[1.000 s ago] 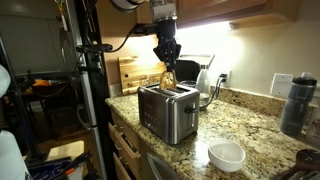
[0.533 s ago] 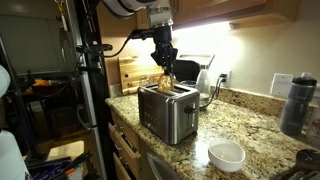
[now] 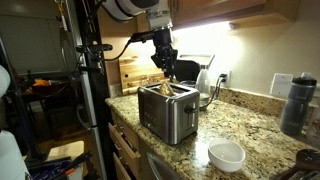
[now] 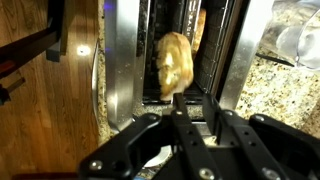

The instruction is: Place one slice of bread in each of the two slots on the toaster

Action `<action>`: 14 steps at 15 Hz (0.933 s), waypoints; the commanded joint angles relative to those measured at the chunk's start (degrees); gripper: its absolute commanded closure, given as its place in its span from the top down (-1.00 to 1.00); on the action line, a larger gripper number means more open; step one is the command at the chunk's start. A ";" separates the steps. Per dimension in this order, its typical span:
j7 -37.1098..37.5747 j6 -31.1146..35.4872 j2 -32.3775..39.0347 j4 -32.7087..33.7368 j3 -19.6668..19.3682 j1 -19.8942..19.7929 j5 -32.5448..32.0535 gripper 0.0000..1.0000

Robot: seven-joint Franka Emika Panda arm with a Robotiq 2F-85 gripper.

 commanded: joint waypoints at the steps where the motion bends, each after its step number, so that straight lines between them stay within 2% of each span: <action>1: 2.01 2.49 -1.32 -2.14 -0.21 0.49 0.57 0.13; 6: 2.28 2.05 -1.48 -2.14 -0.37 0.45 0.63 0.80; 8: 2.25 1.98 -1.52 -2.12 -0.42 0.41 0.59 1.00; 10: 2.07 1.79 -1.57 -2.04 -0.52 0.40 0.65 1.00; 11: 0.93 0.45 0.01 -0.26 -0.48 0.37 -0.09 0.94; 12: 0.93 0.45 0.01 -0.26 -0.49 0.37 -0.09 1.00; 14: 0.93 0.45 0.01 -0.26 -0.51 0.36 -0.09 1.00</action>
